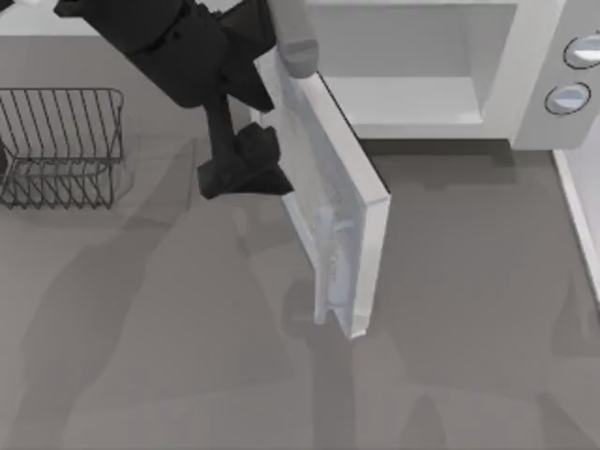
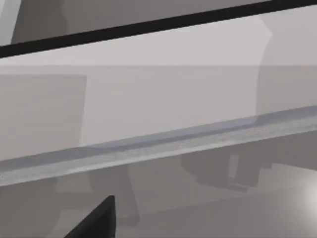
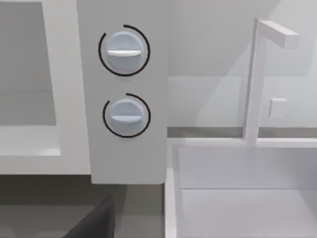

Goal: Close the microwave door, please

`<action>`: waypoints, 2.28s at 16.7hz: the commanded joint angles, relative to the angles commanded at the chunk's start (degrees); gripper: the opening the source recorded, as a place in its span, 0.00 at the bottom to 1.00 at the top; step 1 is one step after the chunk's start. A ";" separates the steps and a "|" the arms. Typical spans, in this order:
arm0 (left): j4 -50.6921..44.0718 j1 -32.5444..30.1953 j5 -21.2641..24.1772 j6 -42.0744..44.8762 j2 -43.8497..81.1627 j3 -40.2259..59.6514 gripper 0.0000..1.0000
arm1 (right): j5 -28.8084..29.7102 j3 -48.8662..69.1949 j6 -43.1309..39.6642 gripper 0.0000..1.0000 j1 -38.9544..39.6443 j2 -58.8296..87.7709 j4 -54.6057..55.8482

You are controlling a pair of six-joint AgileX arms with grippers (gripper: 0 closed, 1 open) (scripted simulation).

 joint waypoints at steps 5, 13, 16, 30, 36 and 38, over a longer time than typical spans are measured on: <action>0.00 0.00 0.00 0.00 0.00 0.00 0.55 | 0.00 0.00 0.00 1.00 0.00 0.00 0.00; 0.00 0.00 0.00 0.00 0.00 0.00 0.00 | 0.00 0.00 0.00 1.00 0.00 0.00 0.00; 0.00 0.00 0.00 0.00 0.00 0.00 0.00 | 0.00 0.00 0.00 1.00 0.00 0.00 0.00; 0.68 -2.42 -0.85 -2.77 1.62 1.99 0.00 | 0.00 0.00 0.00 1.00 0.00 0.00 0.00; 1.10 -4.85 -1.72 -5.27 3.59 4.35 0.00 | 0.00 0.00 0.00 1.00 0.00 0.00 0.00; 1.20 -5.11 -1.79 -5.44 3.69 4.57 0.00 | 0.00 0.00 0.00 1.00 0.00 0.00 0.00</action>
